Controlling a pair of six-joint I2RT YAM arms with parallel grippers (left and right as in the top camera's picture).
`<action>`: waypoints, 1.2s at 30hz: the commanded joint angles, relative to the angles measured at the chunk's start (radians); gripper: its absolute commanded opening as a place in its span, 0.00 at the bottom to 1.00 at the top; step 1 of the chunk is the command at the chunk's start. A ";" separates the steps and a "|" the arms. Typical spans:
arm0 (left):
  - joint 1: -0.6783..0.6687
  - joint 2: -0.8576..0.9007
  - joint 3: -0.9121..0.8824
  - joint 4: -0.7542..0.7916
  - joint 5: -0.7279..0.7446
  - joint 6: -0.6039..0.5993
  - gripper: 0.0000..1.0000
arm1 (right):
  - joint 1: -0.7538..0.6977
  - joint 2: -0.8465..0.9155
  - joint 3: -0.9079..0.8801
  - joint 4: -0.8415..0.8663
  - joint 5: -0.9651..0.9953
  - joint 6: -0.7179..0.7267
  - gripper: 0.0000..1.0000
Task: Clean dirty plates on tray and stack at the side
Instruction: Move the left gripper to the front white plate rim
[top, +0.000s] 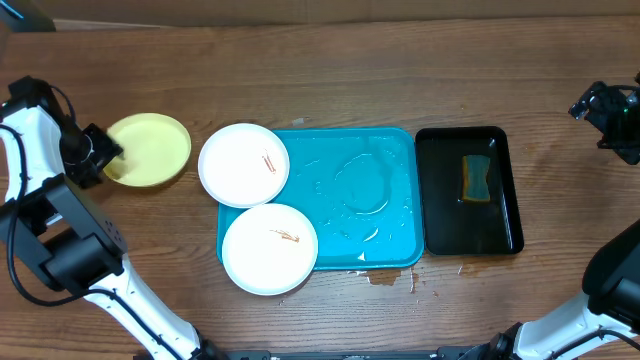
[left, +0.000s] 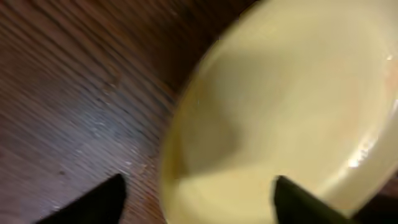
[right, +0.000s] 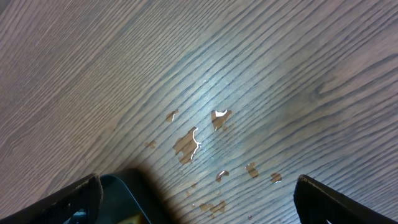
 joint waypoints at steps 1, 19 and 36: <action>-0.019 -0.003 -0.003 -0.064 0.190 0.016 0.82 | -0.003 -0.017 0.007 0.006 -0.004 0.001 1.00; -0.272 -0.377 -0.109 -0.284 0.203 0.074 0.72 | -0.003 -0.017 0.008 0.006 -0.004 0.001 1.00; -0.708 -0.705 -0.708 -0.231 -0.087 -0.227 0.65 | -0.003 -0.017 0.008 0.006 -0.004 0.001 1.00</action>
